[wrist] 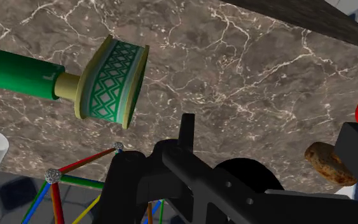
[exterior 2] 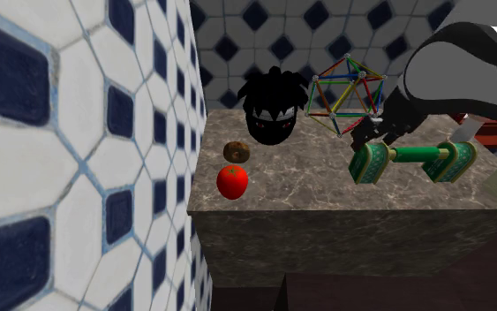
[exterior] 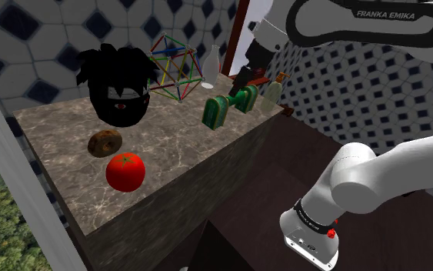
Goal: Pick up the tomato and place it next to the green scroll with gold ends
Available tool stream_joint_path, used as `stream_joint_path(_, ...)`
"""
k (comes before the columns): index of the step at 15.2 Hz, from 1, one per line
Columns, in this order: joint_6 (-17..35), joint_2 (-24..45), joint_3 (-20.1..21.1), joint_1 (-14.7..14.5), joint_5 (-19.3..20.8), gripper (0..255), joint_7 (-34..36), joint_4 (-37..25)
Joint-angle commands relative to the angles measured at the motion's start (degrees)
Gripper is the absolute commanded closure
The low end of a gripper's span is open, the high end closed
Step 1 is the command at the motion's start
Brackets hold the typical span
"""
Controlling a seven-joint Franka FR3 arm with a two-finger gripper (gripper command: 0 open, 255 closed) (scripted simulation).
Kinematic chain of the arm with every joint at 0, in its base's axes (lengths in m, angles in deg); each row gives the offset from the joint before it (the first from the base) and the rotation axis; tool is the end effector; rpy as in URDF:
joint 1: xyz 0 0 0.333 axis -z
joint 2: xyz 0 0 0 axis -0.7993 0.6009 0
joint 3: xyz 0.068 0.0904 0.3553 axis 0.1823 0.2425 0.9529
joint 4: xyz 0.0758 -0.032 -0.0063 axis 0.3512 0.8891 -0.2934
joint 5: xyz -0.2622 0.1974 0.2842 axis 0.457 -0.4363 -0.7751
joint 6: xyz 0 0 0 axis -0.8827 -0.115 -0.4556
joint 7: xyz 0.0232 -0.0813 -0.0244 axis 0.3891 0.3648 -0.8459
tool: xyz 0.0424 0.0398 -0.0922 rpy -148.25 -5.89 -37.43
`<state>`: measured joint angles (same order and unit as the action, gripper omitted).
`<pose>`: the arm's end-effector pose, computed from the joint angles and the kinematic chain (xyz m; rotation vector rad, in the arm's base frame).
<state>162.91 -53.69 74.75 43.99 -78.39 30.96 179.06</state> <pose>0.3863 0.0621 0.5840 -3.0068 -0.4911 -0.3425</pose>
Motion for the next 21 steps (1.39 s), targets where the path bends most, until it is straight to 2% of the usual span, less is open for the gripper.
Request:
stream_joint_path(1,3.74,2.55,0.16,-2.04,-1.49,0,-2.37,0.36)
stream_joint_path(11,18.96,15.66,0.39,-12.25,-10.19,0,-16.64,-0.47)
stream_joint_path(21,29.13,28.73,1.86,-21.94,-22.02,0,-34.49,-5.21)
